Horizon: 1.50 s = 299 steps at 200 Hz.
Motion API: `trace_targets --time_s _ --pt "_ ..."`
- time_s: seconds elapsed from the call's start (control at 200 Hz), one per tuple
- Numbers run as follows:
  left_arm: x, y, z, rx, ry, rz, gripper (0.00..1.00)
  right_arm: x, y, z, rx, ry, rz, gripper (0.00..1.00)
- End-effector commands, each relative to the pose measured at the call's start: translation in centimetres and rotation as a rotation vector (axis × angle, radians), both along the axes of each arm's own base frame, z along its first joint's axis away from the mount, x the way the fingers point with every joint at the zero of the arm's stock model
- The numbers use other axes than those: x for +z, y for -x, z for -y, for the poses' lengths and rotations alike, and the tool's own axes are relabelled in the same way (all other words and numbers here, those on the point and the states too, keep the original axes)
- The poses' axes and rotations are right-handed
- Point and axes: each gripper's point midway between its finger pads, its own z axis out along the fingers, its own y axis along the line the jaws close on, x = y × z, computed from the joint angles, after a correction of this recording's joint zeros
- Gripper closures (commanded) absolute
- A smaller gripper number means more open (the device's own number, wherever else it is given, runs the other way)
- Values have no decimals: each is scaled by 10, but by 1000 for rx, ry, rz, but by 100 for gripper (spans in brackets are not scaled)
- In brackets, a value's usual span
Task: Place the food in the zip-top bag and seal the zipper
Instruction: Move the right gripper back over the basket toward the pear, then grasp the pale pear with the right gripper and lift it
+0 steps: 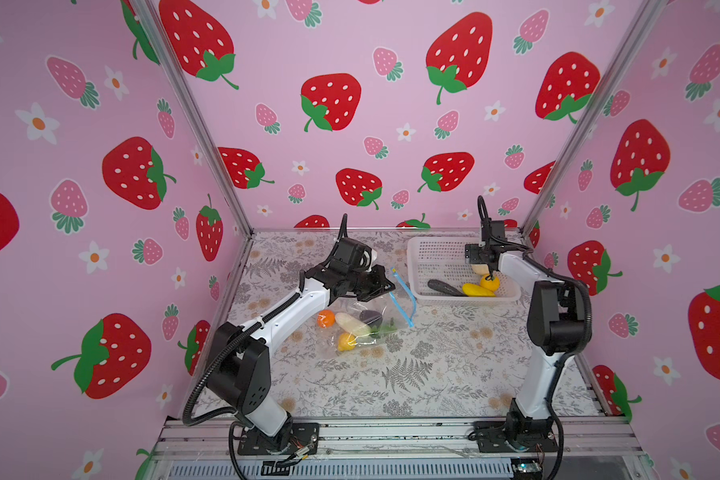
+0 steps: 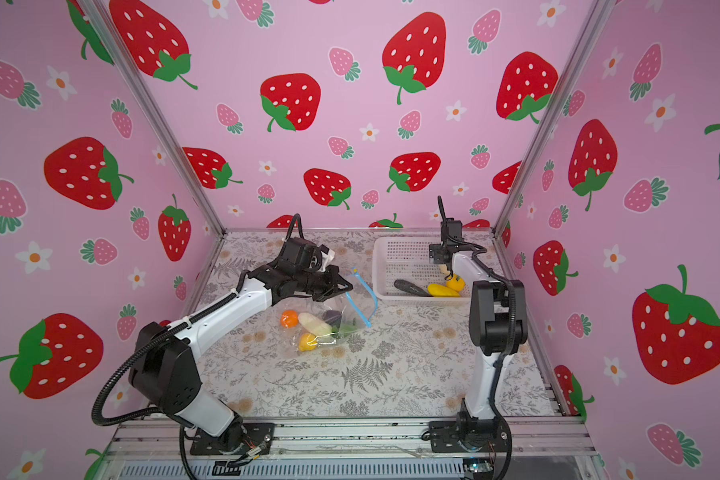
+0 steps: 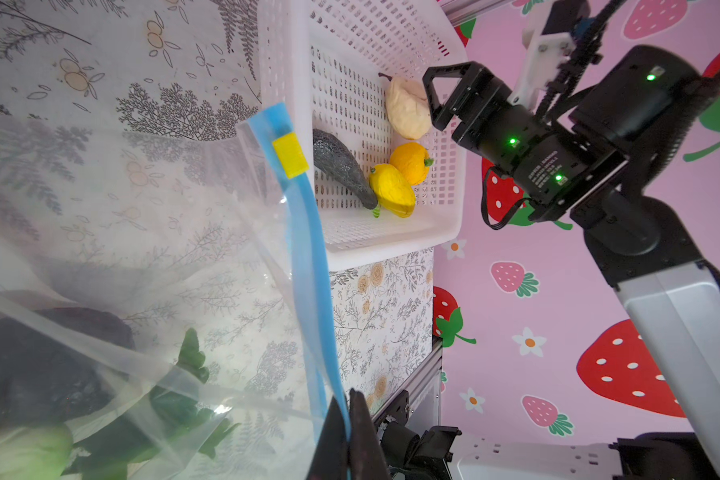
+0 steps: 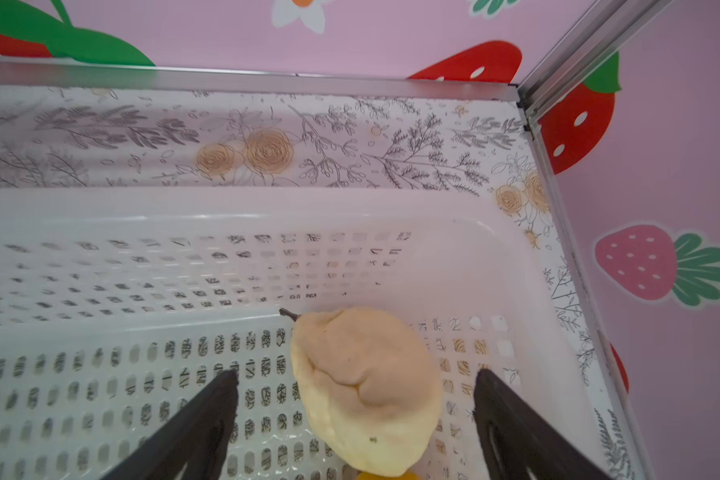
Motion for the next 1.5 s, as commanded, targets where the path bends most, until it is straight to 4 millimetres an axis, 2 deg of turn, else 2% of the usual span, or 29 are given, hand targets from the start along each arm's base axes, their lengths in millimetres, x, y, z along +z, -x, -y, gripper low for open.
trace_targets --time_s 0.0,0.11,0.34,0.45,0.62,0.805,1.065,1.236,1.426,1.491 --pt "1 -3 3 -8 26 0 100 -19 9 7 11 1 -86 5" --pt "3 -3 2 -7 24 4 100 -31 8 14 -6 -9 -112 0" --pt "1 -4 3 -5 17 1 100 -52 0 12 -4 -33 -135 1" --pt "0 -3 3 -7 16 -1 100 -48 -8 9 2 -54 -116 4" --pt "-1 -5 4 -14 12 -5 100 -39 -14 5 4 -77 -79 15" --pt "-4 -3 4 -23 1 -14 100 -35 -12 5 6 -85 -56 21" --pt "-6 1 -1 -17 -10 -25 100 7 -12 3 9 -108 41 25" --pt "-2 1 -2 -14 -9 -17 100 31 -4 1 6 -129 89 26" --pt "-3 1 0 -22 -14 -22 100 50 21 -6 23 -164 113 27" --pt "-2 0 0 -25 -13 -20 100 62 37 -18 50 -203 136 27"
